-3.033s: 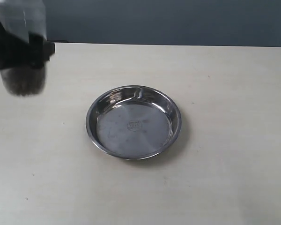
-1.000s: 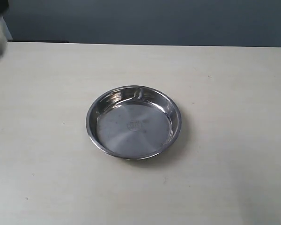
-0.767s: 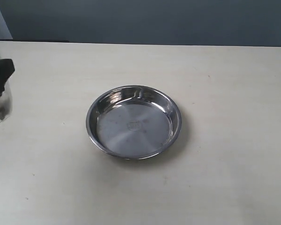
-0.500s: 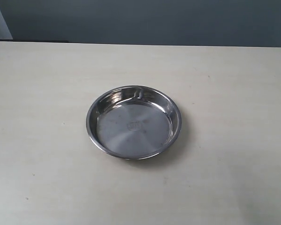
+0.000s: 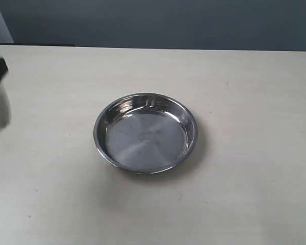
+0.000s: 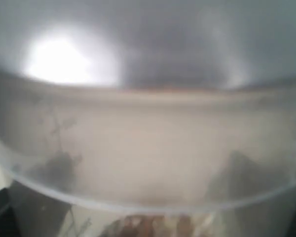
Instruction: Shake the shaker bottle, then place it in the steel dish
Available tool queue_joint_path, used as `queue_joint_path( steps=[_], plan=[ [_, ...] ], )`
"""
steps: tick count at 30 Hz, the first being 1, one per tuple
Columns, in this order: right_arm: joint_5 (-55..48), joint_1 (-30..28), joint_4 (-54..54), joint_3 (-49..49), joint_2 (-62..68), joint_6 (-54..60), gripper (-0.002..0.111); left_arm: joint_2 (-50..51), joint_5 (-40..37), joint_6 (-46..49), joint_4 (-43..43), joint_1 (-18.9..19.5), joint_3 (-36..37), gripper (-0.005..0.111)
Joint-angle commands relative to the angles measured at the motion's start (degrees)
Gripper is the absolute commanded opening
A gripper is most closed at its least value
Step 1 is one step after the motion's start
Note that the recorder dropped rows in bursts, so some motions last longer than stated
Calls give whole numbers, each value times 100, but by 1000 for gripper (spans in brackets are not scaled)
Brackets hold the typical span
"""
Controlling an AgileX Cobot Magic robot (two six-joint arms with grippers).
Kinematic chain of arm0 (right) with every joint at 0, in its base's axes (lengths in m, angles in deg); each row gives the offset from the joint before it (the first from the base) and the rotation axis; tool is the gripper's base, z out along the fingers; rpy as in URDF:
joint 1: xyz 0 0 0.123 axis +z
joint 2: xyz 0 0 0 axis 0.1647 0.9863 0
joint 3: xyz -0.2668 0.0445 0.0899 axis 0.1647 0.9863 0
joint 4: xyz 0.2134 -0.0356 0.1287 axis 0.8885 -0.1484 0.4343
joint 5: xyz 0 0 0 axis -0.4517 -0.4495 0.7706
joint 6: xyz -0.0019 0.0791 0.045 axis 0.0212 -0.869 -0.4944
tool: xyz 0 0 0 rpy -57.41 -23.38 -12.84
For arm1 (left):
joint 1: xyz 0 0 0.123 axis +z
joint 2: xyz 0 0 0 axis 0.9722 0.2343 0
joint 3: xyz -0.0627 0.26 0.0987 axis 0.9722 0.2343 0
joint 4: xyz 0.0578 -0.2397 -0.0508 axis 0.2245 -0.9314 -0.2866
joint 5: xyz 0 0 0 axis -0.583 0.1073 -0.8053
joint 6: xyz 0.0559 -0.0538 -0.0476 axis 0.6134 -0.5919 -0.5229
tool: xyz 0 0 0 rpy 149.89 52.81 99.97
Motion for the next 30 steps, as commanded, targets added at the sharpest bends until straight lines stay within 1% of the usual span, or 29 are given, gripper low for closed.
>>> queue_joint_path(
  steps=[1, 2, 3, 4, 5, 6, 7, 8, 9, 10, 11, 12, 13, 14, 16, 17, 19, 21, 23, 24, 26, 29, 30],
  plan=[
    [57, 5, -4, 7, -22, 8, -1, -174, -676, -101, 323, -17, -555, 0],
    [57, 5, -4, 7, -22, 8, -1, -334, -678, -45, 474, -17, -834, 0],
    [57, 5, -4, 7, -22, 8, -1, -515, -557, 71, 818, -17, -979, 0],
    [57, 5, -4, 7, -22, 8, -1, -512, -374, 55, 831, -17, -781, 0],
    [57, 5, -4, 7, -22, 8, -1, -251, -19, -156, 527, -17, -147, 0],
    [57, 5, -4, 7, -22, 8, -1, -49, 145, -336, 257, -17, 196, 0],
    [57, 5, -4, 7, -22, 8, -1, 193, 60, -655, 68, -17, 427, 0],
    [57, 5, -4, 7, -22, 8, -1, 81, -331, -642, 404, -17, 122, 0],
    [57, 5, -4, 7, -22, 8, -1, -53, -547, -642, 732, -17, -176, 0],
    [57, 5, -4, 7, -22, 8, -1, -326, -617, -642, 1191, -17, -794, 0],
    [57, 5, -4, 7, -22, 8, -1, -472, -594, -642, 1425, -17, -1071, 0],
    [57, 5, -4, 7, -22, 8, -1, -514, -474, -642, 1648, -17, -1089, 0],
    [57, 5, -4, 7, -22, 8, -1, -477, -474, -659, 1616, -17, -861, 0],
    [57, 5, -4, 7, -22, 8, -1, -268, -474, -859, 1492, -17, -307, 0],
    [57, 5, -4, 7, -22, 8, -1, 109, -652, -1155, 1243, -17, 204, 0],
    [57, 5, -4, 7, -22, 8, -1, 103, -754, -1155, 1175, -17, 162, 0],
    [57, 5, -4, 7, -22, 8, -1, -63, -855, -1129, 1252, -17, -139, 0],
    [57, 5, -4, 7, -22, 8, -1, -321, -867, -1085, 1486, -17, -585, 0],
    [57, 5, -4, 7, -22, 8, -1, -503, -802, -946, 1743, -17, -780, 0],
    [57, 5, -4, 7, -22, 8, -1, -533, -774, -945, 1945, -17, -733, 0],
    [57, 5, -4, 7, -22, 8, -1, -480, -661, -987, 2048, -17, -342, 0],
    [57, 5, -4, 7, -22, 8, -1, -150, -284, -1522, 1444, -17, 332, 0],
    [57, 5, -4, 7, -22, 8, -1, -62, -247, -1558, 1324, -17, 386, 0]
  ],
)
